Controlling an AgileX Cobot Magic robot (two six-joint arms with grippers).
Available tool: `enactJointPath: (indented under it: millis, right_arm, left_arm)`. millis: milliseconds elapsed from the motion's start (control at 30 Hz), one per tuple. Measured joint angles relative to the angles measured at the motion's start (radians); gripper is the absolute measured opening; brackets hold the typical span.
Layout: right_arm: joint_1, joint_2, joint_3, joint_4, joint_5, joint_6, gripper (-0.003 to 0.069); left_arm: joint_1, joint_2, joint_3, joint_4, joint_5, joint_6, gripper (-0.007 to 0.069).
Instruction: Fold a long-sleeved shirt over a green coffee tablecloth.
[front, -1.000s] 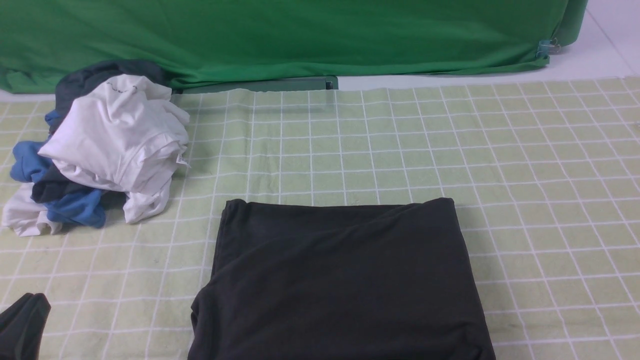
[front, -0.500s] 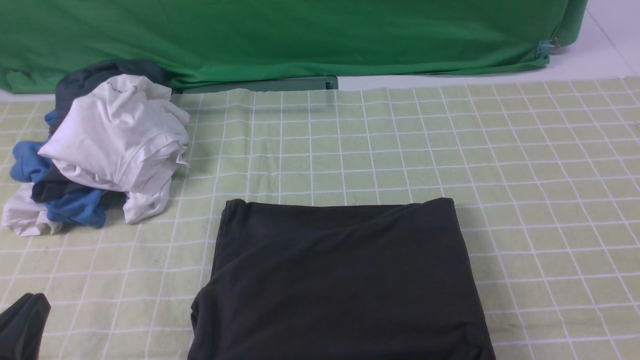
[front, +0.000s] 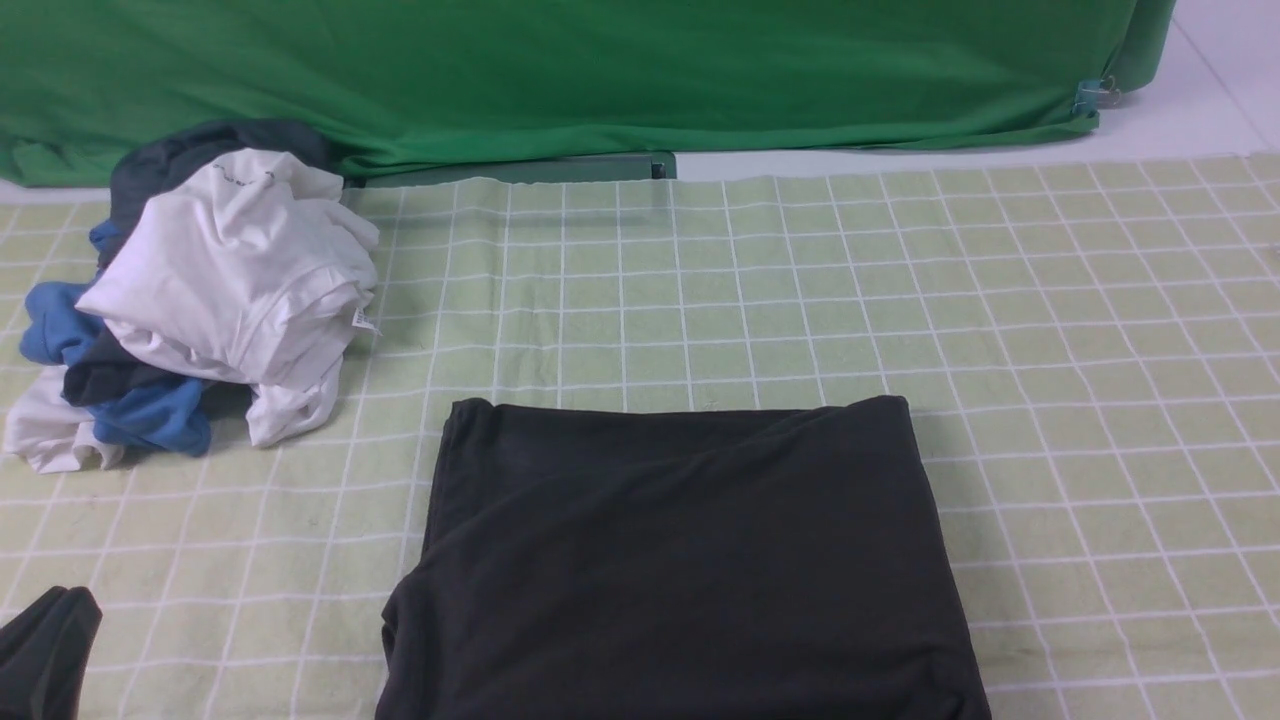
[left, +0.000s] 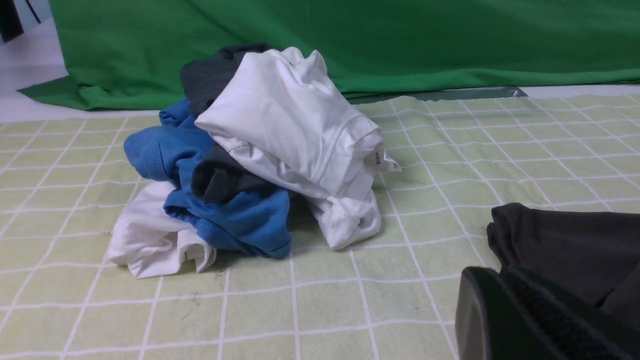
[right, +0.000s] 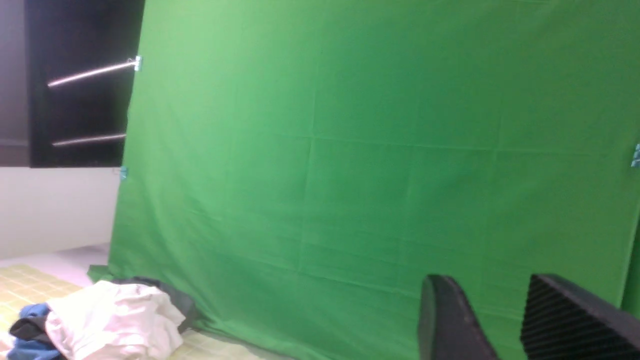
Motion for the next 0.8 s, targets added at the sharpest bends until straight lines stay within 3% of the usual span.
enactJointPath:
  millis: [233, 533, 700, 800]
  right_arm:
    - [-0.031, 0.002, 0.099, 0.004, -0.016, 0.015, 0.0238]
    - [-0.398, 0.004, 0.397, 0.003, -0.016, -0.039, 0.0238]
    - [-0.525, 0.006, 0.546, 0.003, -0.015, -0.083, 0.0238]
    - [-0.541, 0.006, 0.567, 0.003, -0.031, -0.087, 0.0238]
  left_arm:
    - [0.000, 0.000, 0.000, 0.000, 0.001, 0.000, 0.0016]
    - [0.000, 0.000, 0.000, 0.000, 0.001, 0.000, 0.0016]
    - [0.000, 0.000, 0.000, 0.000, 0.001, 0.000, 0.0016]
    - [0.000, 0.000, 0.000, 0.000, 0.002, 0.000, 0.0016]
